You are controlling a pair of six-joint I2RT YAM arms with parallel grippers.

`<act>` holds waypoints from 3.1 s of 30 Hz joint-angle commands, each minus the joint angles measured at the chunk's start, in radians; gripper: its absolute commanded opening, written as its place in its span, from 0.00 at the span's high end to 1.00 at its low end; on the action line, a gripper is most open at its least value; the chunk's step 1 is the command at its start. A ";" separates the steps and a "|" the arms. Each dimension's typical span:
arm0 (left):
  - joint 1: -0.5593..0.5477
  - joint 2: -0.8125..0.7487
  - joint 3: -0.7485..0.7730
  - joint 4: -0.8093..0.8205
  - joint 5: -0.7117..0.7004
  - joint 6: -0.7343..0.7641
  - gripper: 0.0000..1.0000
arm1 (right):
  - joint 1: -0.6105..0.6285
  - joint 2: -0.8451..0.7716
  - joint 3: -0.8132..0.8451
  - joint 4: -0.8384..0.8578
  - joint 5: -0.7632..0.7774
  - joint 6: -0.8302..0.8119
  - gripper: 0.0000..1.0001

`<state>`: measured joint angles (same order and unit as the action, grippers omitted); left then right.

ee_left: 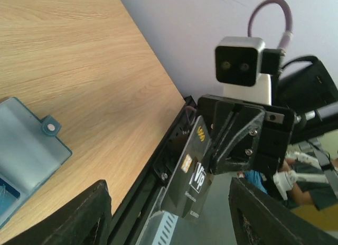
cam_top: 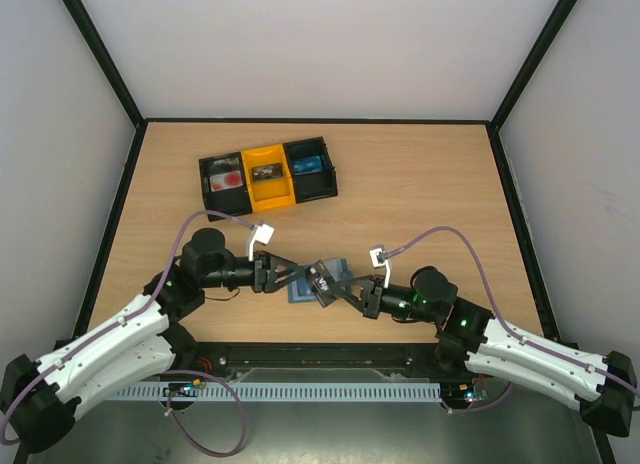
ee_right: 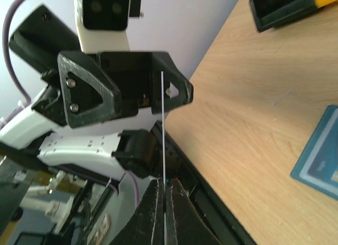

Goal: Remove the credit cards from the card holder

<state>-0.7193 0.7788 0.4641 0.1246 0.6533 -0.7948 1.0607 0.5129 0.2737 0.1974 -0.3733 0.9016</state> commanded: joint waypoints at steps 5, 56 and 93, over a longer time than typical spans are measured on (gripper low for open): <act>0.000 -0.094 0.082 -0.243 0.085 0.170 0.38 | 0.000 0.036 0.058 0.002 -0.242 -0.076 0.98; 0.287 0.223 0.335 -0.346 -0.466 0.081 0.97 | 0.000 0.068 0.035 -0.075 0.198 -0.107 0.02; 0.503 1.128 0.846 -0.063 -0.584 0.102 0.97 | 0.000 0.268 0.124 -0.019 0.147 -0.126 0.02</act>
<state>-0.2310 1.8675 1.2552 0.0189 0.0776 -0.7139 1.0592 0.7586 0.3790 0.1329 -0.2302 0.7746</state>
